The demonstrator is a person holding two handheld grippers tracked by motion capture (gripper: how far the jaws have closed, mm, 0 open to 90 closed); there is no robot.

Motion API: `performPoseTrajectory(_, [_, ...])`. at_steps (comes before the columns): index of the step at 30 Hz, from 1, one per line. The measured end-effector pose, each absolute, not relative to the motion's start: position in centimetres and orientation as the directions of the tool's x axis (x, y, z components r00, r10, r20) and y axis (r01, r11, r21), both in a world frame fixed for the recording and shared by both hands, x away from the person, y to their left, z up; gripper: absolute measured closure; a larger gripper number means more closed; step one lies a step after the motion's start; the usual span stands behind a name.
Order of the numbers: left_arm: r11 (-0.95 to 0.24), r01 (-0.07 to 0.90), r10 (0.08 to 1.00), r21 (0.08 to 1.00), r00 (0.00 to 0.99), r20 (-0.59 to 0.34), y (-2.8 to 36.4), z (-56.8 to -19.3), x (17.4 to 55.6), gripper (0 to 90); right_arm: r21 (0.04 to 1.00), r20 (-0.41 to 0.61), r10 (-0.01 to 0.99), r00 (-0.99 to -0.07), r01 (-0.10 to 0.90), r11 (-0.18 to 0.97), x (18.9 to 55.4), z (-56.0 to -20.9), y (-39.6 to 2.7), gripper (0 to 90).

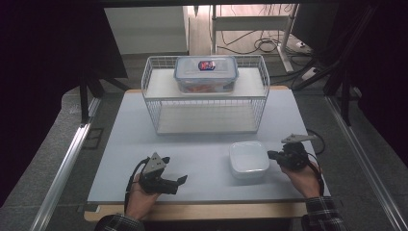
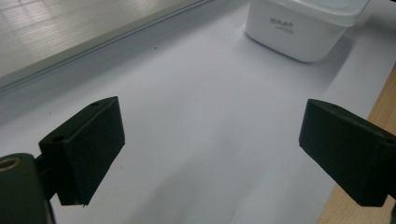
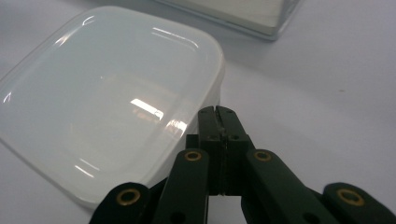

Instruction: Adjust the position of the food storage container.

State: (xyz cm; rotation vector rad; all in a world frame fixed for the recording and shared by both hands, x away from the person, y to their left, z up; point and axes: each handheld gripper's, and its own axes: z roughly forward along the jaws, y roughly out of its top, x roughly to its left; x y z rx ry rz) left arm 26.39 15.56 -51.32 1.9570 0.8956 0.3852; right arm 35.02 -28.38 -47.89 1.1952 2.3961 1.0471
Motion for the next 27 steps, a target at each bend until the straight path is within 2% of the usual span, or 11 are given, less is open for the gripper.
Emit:
performPoseTrajectory(7, [-0.319, 0.426, 0.722, 0.846, 0.688, -0.074, 15.5, -51.5, 26.4, 5.8, 0.696, 0.065, 0.727, -0.683, 0.553, 0.457, 34.3, -48.2, -26.0, 89.8])
performPoseTrajectory(27, [-0.323, 0.426, 0.717, 0.845, 0.693, -0.075, 15.5, -51.6, 26.6, 6.2, 0.686, 0.092, 0.622, -0.778, 0.502, 0.527, 33.3, -49.1, -20.5, 89.7])
